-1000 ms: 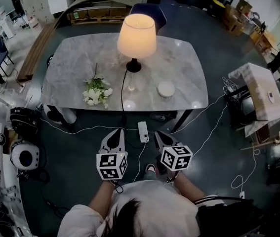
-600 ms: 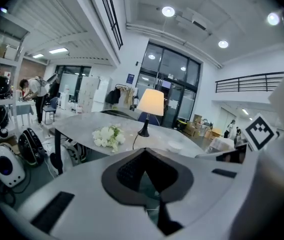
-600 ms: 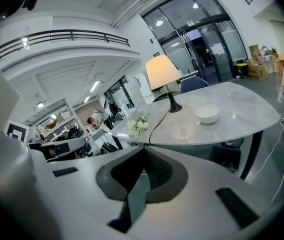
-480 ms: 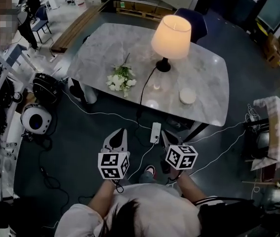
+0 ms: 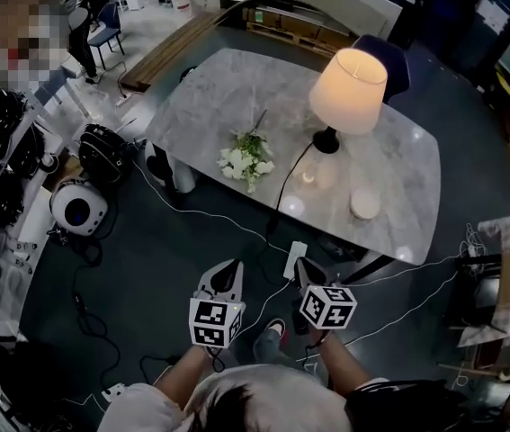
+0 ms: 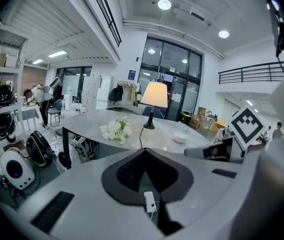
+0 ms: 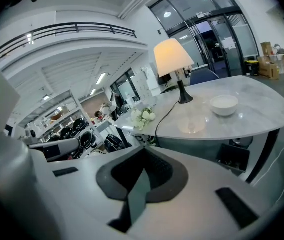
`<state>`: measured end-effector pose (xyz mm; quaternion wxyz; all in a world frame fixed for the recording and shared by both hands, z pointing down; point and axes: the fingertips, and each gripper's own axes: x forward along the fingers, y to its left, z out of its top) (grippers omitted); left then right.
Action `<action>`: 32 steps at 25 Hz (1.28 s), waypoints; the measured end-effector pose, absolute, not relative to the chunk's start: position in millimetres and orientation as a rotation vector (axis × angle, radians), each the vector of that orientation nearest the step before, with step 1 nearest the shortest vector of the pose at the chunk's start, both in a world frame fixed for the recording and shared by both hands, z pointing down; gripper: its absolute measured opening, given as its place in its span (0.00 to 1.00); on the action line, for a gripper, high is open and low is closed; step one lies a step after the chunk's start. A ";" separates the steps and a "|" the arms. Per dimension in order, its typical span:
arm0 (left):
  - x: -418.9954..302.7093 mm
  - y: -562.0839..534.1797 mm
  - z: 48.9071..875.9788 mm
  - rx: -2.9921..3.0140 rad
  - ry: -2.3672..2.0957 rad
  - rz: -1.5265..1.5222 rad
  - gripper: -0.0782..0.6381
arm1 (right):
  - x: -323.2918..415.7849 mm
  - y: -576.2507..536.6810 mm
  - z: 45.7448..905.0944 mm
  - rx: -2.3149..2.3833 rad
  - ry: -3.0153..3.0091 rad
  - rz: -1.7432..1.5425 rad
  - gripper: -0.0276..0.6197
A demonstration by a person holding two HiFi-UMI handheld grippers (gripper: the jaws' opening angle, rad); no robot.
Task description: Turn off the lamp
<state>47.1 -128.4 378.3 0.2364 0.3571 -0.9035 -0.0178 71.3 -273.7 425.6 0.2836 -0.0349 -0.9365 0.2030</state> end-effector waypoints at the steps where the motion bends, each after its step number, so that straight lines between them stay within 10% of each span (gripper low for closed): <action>1: 45.8 -128.5 384.9 0.973 -2.468 -0.051 0.10 | 69.4 -275.5 431.5 -0.082 -2.500 0.546 0.04; 32: -2.4 -170.1 623.5 0.958 -2.283 -0.175 0.10 | 50.3 -271.5 656.8 -0.031 -2.371 0.506 0.04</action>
